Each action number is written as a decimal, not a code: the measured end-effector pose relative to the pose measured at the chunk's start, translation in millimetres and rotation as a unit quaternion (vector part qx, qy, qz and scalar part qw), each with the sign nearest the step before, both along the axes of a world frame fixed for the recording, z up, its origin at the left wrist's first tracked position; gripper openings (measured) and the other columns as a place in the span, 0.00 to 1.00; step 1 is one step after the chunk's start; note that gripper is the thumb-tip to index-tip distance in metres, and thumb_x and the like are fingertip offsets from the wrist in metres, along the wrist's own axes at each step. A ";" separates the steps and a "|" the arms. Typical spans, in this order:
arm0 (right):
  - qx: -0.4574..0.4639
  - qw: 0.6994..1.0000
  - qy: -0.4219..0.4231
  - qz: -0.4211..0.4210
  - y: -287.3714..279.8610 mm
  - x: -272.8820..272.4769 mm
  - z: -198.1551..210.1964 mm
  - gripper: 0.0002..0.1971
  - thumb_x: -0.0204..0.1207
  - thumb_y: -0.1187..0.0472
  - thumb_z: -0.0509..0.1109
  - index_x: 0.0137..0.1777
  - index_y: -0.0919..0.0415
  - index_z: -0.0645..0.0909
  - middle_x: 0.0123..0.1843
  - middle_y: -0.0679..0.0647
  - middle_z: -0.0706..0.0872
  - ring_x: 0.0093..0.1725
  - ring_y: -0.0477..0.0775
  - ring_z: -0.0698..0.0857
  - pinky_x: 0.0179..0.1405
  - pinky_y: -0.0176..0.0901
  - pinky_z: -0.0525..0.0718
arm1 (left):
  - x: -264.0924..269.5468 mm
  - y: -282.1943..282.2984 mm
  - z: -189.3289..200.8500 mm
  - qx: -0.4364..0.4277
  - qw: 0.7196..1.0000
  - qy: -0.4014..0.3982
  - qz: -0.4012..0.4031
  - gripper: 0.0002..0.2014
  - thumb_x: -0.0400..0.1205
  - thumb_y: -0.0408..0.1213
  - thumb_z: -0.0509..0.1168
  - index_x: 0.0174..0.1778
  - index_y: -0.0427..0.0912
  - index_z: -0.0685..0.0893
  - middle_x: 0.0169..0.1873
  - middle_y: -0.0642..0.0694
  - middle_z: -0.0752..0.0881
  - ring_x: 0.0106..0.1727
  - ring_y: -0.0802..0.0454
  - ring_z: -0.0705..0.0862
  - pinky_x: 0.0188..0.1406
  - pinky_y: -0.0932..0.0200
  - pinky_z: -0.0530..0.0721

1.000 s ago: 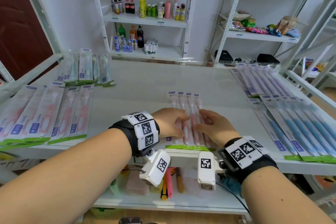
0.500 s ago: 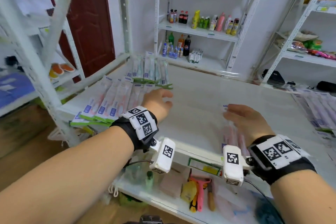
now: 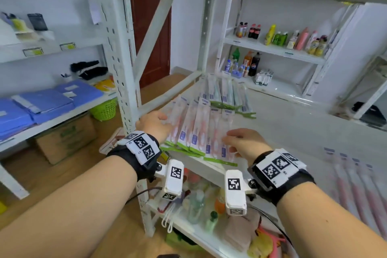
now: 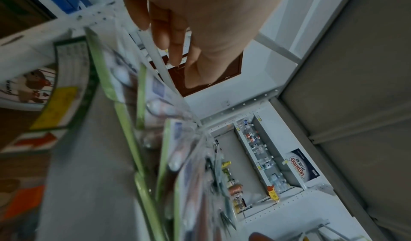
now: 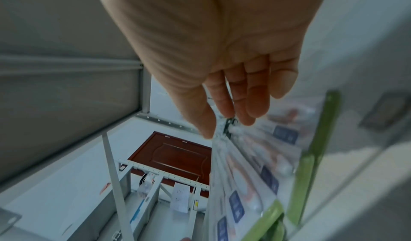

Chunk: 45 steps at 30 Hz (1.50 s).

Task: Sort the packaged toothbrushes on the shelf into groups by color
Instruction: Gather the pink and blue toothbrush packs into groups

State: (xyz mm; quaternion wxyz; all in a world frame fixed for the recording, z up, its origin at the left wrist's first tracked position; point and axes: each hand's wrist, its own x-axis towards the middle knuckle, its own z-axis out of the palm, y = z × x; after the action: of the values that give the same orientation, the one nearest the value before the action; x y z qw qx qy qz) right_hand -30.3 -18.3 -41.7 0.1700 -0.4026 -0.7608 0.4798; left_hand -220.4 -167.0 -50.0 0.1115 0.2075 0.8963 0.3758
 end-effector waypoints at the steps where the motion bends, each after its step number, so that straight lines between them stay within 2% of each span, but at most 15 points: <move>1: 0.004 1.000 -0.006 0.005 -3.9 -9.6 0.3 0.19 0.70 0.56 0.77 0.59 0.61 0.83 0.47 0.58 0.89 0.37 0.51 0.86 0.43 0.45 0.85 | -4.8 -2.4 -2.6 -0.002 1.000 -0.011 -0.009 0.19 0.76 0.42 0.68 0.63 0.49 0.81 0.67 0.42 0.79 0.67 0.40 0.77 0.69 0.49 0.74; 8: 0.064 0.993 -0.092 0.025 -21.9 -57.6 -0.4 0.11 0.72 0.56 0.74 0.46 0.65 0.84 0.38 0.59 0.88 0.39 0.57 0.87 0.41 0.45 0.85 | -18.5 -0.4 -12.1 0.039 0.991 -0.091 -0.093 0.28 0.76 0.44 0.70 0.70 0.37 0.76 0.65 0.39 0.81 0.61 0.42 0.83 0.64 0.48 0.81; 11: 0.087 0.986 -0.141 0.028 -20.4 -71.3 -2.5 0.18 0.69 0.52 0.77 0.52 0.63 0.82 0.46 0.58 0.87 0.44 0.55 0.86 0.48 0.47 0.85 | -23.7 2.8 -14.3 0.051 0.989 -0.084 -0.107 0.08 0.73 0.46 0.72 0.41 0.47 0.84 0.46 0.41 0.87 0.50 0.41 0.87 0.52 0.44 0.87; 12: 0.101 0.980 -0.166 0.033 -19.1 -74.6 -3.4 0.21 0.67 0.50 0.77 0.56 0.62 0.81 0.49 0.57 0.86 0.45 0.54 0.85 0.48 0.45 0.83 | -26.1 4.1 -15.8 0.053 0.989 -0.086 -0.110 0.09 0.72 0.47 0.73 0.33 0.48 0.81 0.40 0.42 0.88 0.46 0.42 0.88 0.48 0.43 0.88; 14: 0.118 0.973 -0.196 0.040 -17.5 -79.6 -3.8 0.25 0.65 0.48 0.79 0.57 0.62 0.81 0.48 0.55 0.87 0.39 0.50 0.82 0.41 0.40 0.80 | -29.2 5.9 -17.7 0.035 0.987 -0.091 -0.125 0.13 0.70 0.48 0.74 0.31 0.41 0.82 0.34 0.41 0.87 0.38 0.41 0.88 0.43 0.45 0.89; 17: 0.111 0.969 -0.214 0.050 -13.6 -85.0 -5.9 0.18 0.63 0.46 0.80 0.44 0.58 0.82 0.35 0.48 0.84 0.30 0.43 0.81 0.23 0.33 0.73 | -32.4 8.4 -17.8 0.015 0.984 -0.094 -0.153 0.13 0.69 0.46 0.74 0.33 0.41 0.81 0.29 0.40 0.77 0.27 0.44 0.81 0.33 0.47 0.86; 22: 0.072 0.972 -0.221 0.042 -10.8 -92.2 -5.7 0.19 0.62 0.46 0.81 0.31 0.57 0.76 0.26 0.48 0.80 0.25 0.44 0.79 0.12 0.29 0.67 | -40.5 7.8 -20.0 -0.015 0.982 -0.081 -0.167 0.17 0.75 0.50 0.69 0.25 0.43 0.78 0.15 0.52 0.79 0.17 0.57 0.78 0.18 0.67 0.70; 28: 0.042 0.981 -0.183 0.044 -4.8 -84.3 -1.5 0.18 0.64 0.48 0.80 0.27 0.60 0.79 0.16 0.46 0.78 0.18 0.43 0.78 0.09 0.26 0.65 | -42.4 4.7 -16.4 -0.016 0.978 -0.092 -0.189 0.15 0.79 0.48 0.64 0.38 0.37 0.81 0.30 0.44 0.81 0.28 0.51 0.78 0.26 0.61 0.70; 32: 0.012 0.983 -0.179 0.039 1.3 -72.9 2.6 0.17 0.64 0.47 0.79 0.28 0.59 0.81 0.14 0.46 0.77 0.17 0.45 0.76 0.18 0.31 0.69 | -42.7 4.9 -14.7 0.001 0.977 -0.110 -0.181 0.12 0.79 0.43 0.63 0.36 0.37 0.81 0.31 0.38 0.80 0.29 0.46 0.77 0.30 0.59 0.70; 35: -0.017 0.987 -0.157 0.024 5.2 -59.7 4.8 0.18 0.63 0.47 0.78 0.35 0.64 0.83 0.11 0.48 0.74 0.11 0.46 0.72 0.14 0.29 0.66 | -41.0 4.8 -15.9 0.043 0.980 -0.138 -0.137 0.12 0.76 0.42 0.64 0.32 0.37 0.80 0.25 0.39 0.81 0.22 0.47 0.78 0.22 0.63 0.72; 37: -0.032 0.990 -0.137 0.029 6.2 -48.2 5.3 0.26 0.60 0.46 0.79 0.44 0.71 0.85 0.19 0.57 0.81 0.18 0.51 0.78 0.19 0.34 0.75 | -40.1 3.9 -16.0 0.086 0.976 -0.171 -0.103 0.12 0.75 0.41 0.65 0.28 0.38 0.80 0.22 0.41 0.83 0.21 0.48 0.81 0.23 0.64 0.77; 38: -0.052 0.992 -0.113 0.035 5.7 -41.8 4.6 0.32 0.55 0.45 0.80 0.48 0.74 0.84 0.30 0.66 0.85 0.27 0.54 0.82 0.29 0.43 0.82 | -39.9 3.1 -15.9 0.100 0.975 -0.180 -0.087 0.11 0.74 0.41 0.66 0.28 0.40 0.81 0.24 0.41 0.85 0.26 0.45 0.84 0.31 0.60 0.81; 39: -0.076 0.993 -0.087 0.038 4.2 -34.8 4.5 0.39 0.50 0.45 0.81 0.52 0.77 0.82 0.40 0.75 0.85 0.36 0.60 0.82 0.42 0.56 0.83 | -39.5 1.9 -15.5 0.114 0.973 -0.189 -0.072 0.10 0.73 0.42 0.66 0.29 0.41 0.82 0.29 0.40 0.86 0.34 0.42 0.85 0.39 0.54 0.83; 41: -0.110 0.992 -0.051 0.043 2.2 -19.9 4.5 0.46 0.43 0.45 0.83 0.55 0.80 0.78 0.46 0.76 0.82 0.44 0.64 0.77 0.48 0.61 0.75 | -36.2 -0.6 -12.5 0.153 0.965 -0.208 -0.045 0.09 0.71 0.45 0.67 0.35 0.42 0.83 0.35 0.38 0.86 0.42 0.38 0.85 0.47 0.46 0.81; 45: -0.149 0.988 0.009 0.030 11.9 13.4 8.2 0.27 0.56 0.51 0.82 0.49 0.70 0.84 0.47 0.73 0.82 0.47 0.63 0.73 0.50 0.56 0.69 | -21.0 6.2 -0.3 0.213 0.961 -0.175 -0.021 0.10 0.75 0.44 0.66 0.46 0.43 0.87 0.38 0.44 0.87 0.42 0.43 0.84 0.38 0.57 0.80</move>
State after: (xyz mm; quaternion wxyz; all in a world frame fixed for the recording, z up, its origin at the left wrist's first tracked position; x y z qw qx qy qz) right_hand -16.9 -6.4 -33.5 0.1006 -0.3965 -0.6909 0.5960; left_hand -241.4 -160.8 -50.3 0.2281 0.1760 0.7574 0.5859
